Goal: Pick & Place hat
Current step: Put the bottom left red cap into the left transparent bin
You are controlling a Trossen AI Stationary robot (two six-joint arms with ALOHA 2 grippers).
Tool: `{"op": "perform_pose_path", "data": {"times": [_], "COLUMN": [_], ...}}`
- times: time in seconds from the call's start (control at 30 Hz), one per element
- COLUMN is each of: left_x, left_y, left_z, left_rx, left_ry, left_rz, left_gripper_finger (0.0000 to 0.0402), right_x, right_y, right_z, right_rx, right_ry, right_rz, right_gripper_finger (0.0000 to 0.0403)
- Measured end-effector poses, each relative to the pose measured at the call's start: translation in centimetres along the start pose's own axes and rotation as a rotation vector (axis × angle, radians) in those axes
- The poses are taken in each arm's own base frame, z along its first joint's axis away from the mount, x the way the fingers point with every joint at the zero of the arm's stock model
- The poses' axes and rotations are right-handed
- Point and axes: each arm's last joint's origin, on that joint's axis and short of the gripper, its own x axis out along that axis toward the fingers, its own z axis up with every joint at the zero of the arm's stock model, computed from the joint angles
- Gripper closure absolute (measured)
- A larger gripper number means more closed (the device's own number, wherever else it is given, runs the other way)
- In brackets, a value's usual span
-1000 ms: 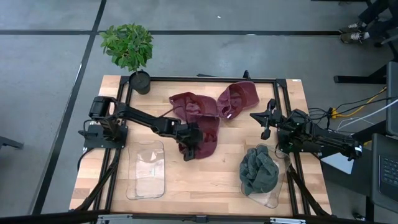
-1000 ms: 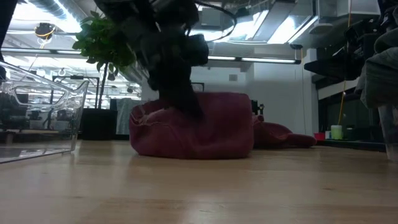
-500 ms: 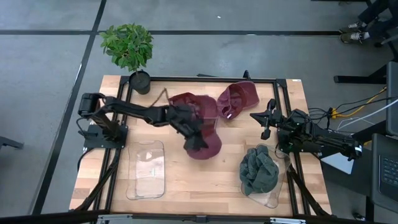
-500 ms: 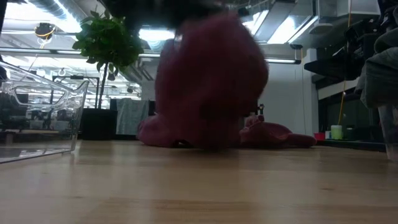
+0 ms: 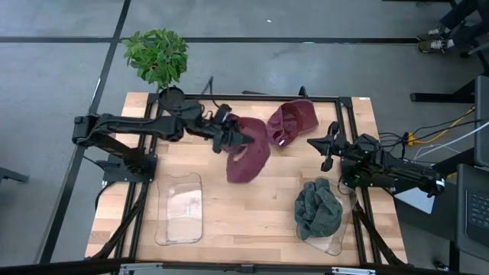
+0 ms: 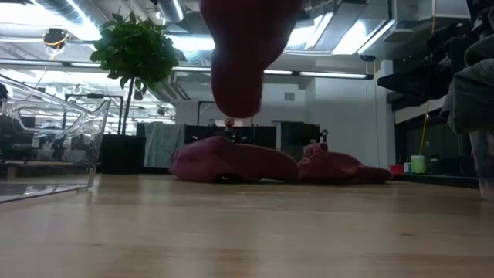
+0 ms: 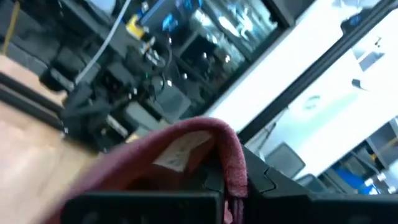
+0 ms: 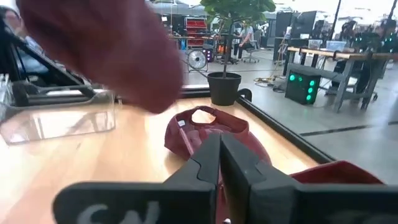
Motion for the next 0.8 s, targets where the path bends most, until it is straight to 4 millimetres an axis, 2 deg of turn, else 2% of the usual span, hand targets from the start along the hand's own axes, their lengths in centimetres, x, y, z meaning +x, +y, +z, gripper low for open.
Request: {"op": "perform_pose_path", "data": {"times": [0.13,0.33,0.47,0.67,0.8], "left_x": [-0.8,-1.4,-1.5,-1.6,-1.7], "left_y": [-1.0,-1.7,-2.2,-2.6,-2.8], "left_z": [0.8,1.3,1.7,2.3,2.5], "left_rx": [0.013,0.015,0.010,0.027,0.030], "left_ry": [-0.069,-0.123,-0.169,-0.260,-0.291], "left_rz": [0.015,0.023,-0.021,-0.045,-0.045], "left_gripper_finger": [0.0396,0.0396,0.0397,0.0397,0.0396], "right_x": [0.0,0.0,0.0,0.0,0.0], "right_y": [0.1,0.1,-0.1,-0.7,-0.7], "right_z": [0.2,0.5,0.5,0.4,0.4], "right_rx": [0.201,0.852,1.130,1.260,1.255], "right_ry": [-0.020,-0.034,-0.076,-0.198,-0.189], "right_rz": [0.026,0.055,-0.014,-0.205,-0.200], "right_gripper_finger": [0.0389,0.0389,0.0389,0.0389,0.0389]}}
